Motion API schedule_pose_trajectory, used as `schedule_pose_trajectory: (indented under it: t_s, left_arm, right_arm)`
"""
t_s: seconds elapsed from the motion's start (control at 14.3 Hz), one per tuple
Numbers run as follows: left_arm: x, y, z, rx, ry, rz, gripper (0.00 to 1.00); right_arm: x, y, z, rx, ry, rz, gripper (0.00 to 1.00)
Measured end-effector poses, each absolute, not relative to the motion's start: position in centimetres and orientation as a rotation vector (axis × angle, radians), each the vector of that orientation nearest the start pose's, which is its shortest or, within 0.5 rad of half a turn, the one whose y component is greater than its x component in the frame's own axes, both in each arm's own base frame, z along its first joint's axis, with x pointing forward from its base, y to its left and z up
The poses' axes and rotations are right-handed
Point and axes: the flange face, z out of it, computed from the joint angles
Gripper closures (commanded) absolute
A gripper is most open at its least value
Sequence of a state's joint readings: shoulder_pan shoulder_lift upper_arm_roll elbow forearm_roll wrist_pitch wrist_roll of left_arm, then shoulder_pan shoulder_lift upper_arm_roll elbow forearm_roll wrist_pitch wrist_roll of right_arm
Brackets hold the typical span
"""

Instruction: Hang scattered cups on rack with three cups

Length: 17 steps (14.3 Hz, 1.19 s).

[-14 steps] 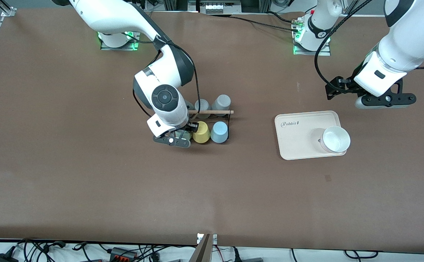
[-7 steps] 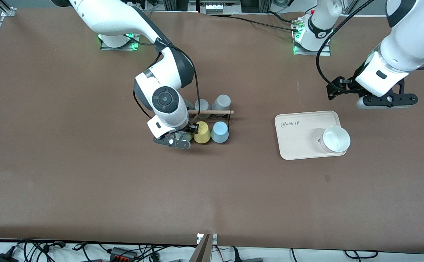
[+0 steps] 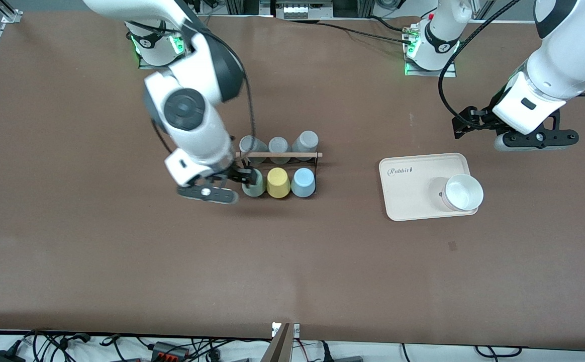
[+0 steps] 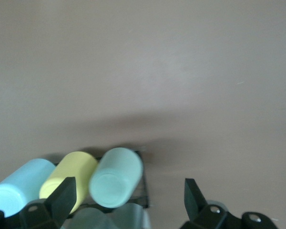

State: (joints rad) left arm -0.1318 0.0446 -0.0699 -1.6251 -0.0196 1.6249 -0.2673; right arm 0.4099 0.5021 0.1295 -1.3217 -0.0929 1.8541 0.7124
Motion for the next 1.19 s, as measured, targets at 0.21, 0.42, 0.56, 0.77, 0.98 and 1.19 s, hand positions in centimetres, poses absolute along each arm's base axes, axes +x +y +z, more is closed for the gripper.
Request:
schedule_pose_trajectory:
  t_s: [0.21,0.42,0.56,0.77,0.98,1.19]
  left_arm:
    - [55.8,-11.5,57.8,-3.151,-0.106,0.077,0.00]
    - [55.8,-11.5,57.8,-3.151,-0.105,0.077,0.00]
    - [55.8,-11.5,57.8,-3.151,-0.105,0.077,0.00]
    - [55.8,-11.5,57.8,-3.151,-0.106,0.077,0.00]
    - [55.8,-11.5,57.8,-3.151,-0.105,0.077,0.00]
    - [55.8,-11.5,57.8,-3.151,-0.105,0.077,0.00]
  right_arm:
    - [64.5,24.5,50.7,-3.125,0.367,-0.107,0.00]
    - [64.9,17.1,53.5,-3.150,0.385,-0.057,0.00]
    - [64.7,14.0,54.9,-3.166,0.331,-0.038,0.00]
    - [63.9,8.8,56.7,-3.189,0.252,0.016,0.00]
    - [62.8,3.8,57.6,-3.198,0.211,0.037,0.00]
    - [60.9,2.4,58.2,-3.180,0.231,0.046,0.00]
